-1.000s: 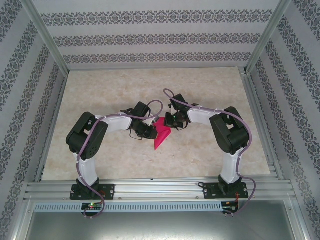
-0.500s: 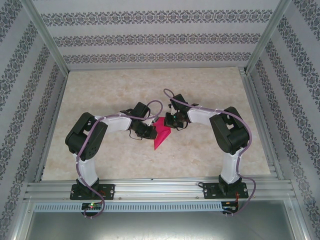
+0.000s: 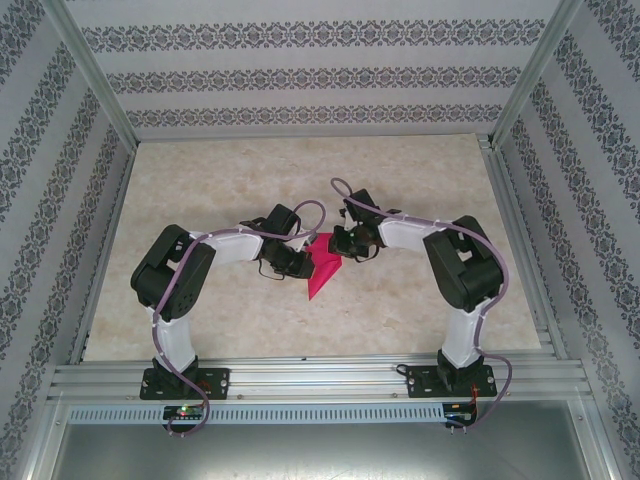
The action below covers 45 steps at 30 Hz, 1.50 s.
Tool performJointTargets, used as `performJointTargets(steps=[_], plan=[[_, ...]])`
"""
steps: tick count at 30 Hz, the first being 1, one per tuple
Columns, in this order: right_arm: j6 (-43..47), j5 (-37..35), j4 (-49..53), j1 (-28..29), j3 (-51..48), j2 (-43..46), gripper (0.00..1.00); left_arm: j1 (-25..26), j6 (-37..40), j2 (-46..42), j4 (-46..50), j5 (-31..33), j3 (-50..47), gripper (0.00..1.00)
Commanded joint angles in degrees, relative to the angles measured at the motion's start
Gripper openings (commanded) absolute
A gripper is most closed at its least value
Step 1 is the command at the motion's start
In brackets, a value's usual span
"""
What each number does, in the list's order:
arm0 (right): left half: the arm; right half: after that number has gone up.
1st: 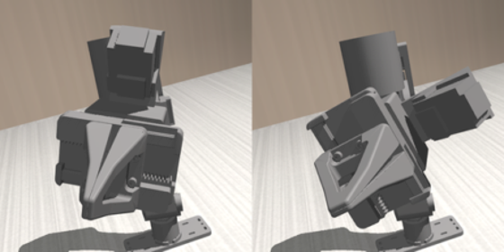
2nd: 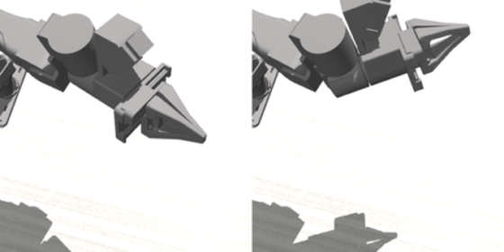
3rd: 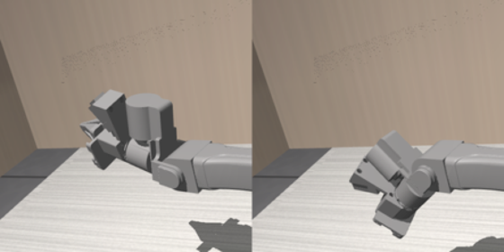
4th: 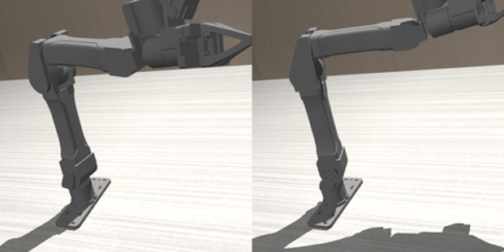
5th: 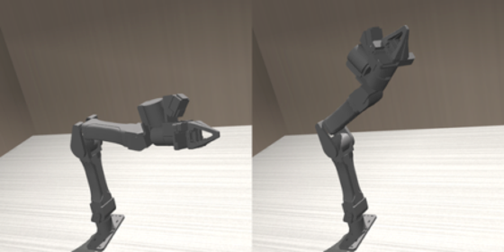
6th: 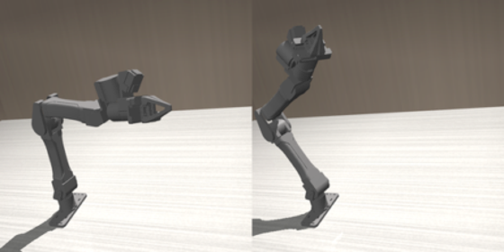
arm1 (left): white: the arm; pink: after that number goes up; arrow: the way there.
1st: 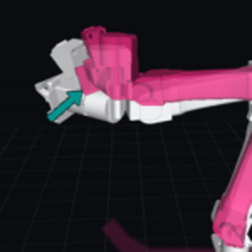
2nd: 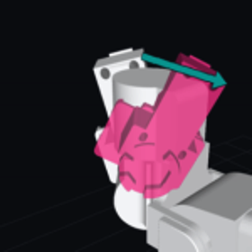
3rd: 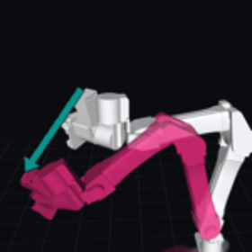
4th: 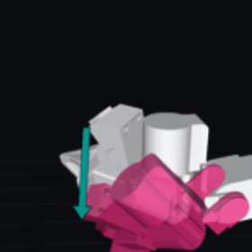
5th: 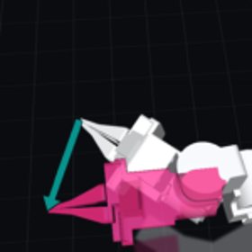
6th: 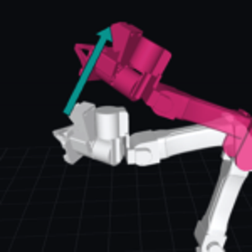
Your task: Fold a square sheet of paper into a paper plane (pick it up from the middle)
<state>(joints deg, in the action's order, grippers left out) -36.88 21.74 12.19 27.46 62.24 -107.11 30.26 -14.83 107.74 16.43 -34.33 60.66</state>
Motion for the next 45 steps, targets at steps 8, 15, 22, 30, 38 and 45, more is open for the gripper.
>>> performJointTargets(steps=[8, 15, 22, 30, 38, 45], plan=[[-11.5, 3.2, -19.8, 1.4, -19.5, 21.5, 0.1, -0.4, 0.2, 3.2, -0.8, -0.4, -0.4, 0.07], [-18.6, 0.2, -30.5, 14.0, -27.4, 20.7, 0.03, -0.5, 1.0, 4.0, 0.3, -0.1, 0.7, 0.07], [-23.3, 0.4, -39.9, 18.7, -29.7, 12.9, 0.02, -0.4, 1.3, 4.3, 0.9, -0.2, 1.0, 0.05], [-23.4, 0.8, -41.4, 18.6, -29.4, 9.3, 0.02, -0.5, 1.4, 4.7, 1.3, -0.1, 1.3, 0.03], [-23.3, 1.1, -41.4, 18.5, -29.4, 5.3, 0.02, -0.5, 1.4, 5.4, 1.7, -0.4, 2.0, 0.02], [-23.1, 0.9, -40.4, 16.9, -31.9, 12.0, 0.03, -0.4, 1.4, 5.5, 2.1, -0.3, 2.1, 0.02]])
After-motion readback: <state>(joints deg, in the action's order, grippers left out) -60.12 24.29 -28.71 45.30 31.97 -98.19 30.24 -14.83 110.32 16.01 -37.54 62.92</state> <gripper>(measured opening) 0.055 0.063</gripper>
